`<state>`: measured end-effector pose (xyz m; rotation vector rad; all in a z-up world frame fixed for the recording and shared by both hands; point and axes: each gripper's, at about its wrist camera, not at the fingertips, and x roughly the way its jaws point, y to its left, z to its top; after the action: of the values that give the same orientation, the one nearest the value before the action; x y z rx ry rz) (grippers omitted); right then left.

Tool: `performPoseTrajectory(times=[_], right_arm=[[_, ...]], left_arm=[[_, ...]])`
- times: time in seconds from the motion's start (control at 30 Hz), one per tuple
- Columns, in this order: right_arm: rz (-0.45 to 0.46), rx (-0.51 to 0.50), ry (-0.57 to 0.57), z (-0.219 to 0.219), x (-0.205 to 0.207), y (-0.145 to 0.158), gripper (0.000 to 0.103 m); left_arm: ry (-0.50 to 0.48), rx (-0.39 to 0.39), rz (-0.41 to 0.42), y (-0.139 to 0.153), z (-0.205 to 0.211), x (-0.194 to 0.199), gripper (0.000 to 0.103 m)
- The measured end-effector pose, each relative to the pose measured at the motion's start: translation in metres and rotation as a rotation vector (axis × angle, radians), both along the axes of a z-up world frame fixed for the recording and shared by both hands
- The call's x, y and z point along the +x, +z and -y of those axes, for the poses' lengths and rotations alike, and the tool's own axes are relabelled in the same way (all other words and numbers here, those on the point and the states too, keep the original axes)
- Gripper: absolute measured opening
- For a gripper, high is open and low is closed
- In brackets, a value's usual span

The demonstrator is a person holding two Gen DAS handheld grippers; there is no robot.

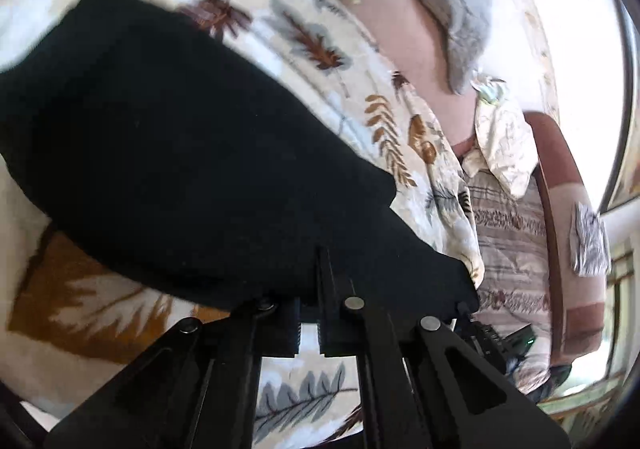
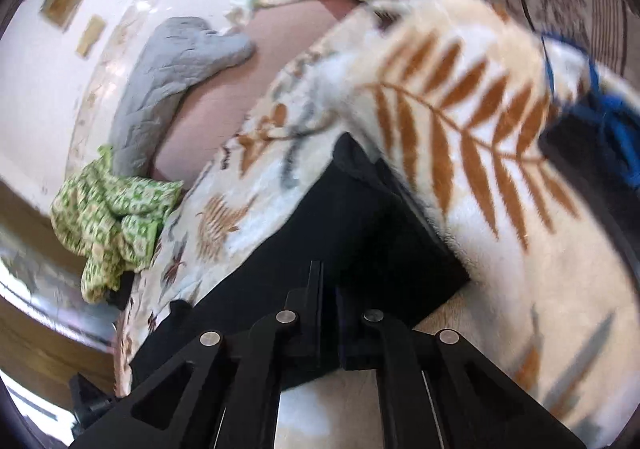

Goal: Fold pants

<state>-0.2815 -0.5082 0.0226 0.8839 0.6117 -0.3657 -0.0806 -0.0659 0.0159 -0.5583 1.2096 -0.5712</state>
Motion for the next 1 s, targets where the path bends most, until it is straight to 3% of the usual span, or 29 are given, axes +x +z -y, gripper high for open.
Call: performPoseTrajectory(times=[0.1,0.2,0.23,0.3,0.33,0.43,0.5,0.7,0.83,1.0], right_arm=[[-0.006,-0.033,0.018,-0.008,-0.012,0.014,0.004],[-0.062,-0.033,0.019,-0.005,-0.009,0.003,0.004],[-0.08,-0.02,0.025,-0.002,-0.005,-0.005,0.01],[-0.131,-0.008,0.017,0.001,0.0,-0.014,0.01],[-0.131,-0.005,0.017,0.002,-0.001,-0.015,0.017],[-0.136,-0.053,0.014,-0.004,-0.009,-0.001,0.039],[-0.145,-0.109,0.015,-0.012,-0.012,0.013,0.041],[-0.106,-0.195,0.116,-0.046,-0.001,0.037,0.047],[-0.075,-0.263,0.214,-0.082,0.02,0.045,0.061],[-0.066,-0.274,0.309,-0.119,0.046,0.041,0.061]], left_arm=[[-0.012,0.03,0.02,-0.002,0.002,-0.004,0.003],[-0.009,0.061,-0.011,-0.015,0.004,-0.002,0.004],[-0.008,0.063,-0.013,-0.017,0.004,-0.003,0.004],[-0.009,0.085,0.011,-0.013,0.002,-0.006,0.009],[-0.012,0.106,0.034,-0.009,0.002,-0.008,0.011],[-0.013,0.224,0.13,0.007,0.001,-0.017,0.04],[-0.01,0.271,0.182,0.015,-0.001,-0.021,0.05],[-0.022,0.376,0.268,0.027,-0.001,-0.029,0.053],[-0.021,0.401,0.295,0.03,-0.004,-0.029,0.056],[-0.02,0.44,0.35,0.036,0.0,-0.028,0.061]])
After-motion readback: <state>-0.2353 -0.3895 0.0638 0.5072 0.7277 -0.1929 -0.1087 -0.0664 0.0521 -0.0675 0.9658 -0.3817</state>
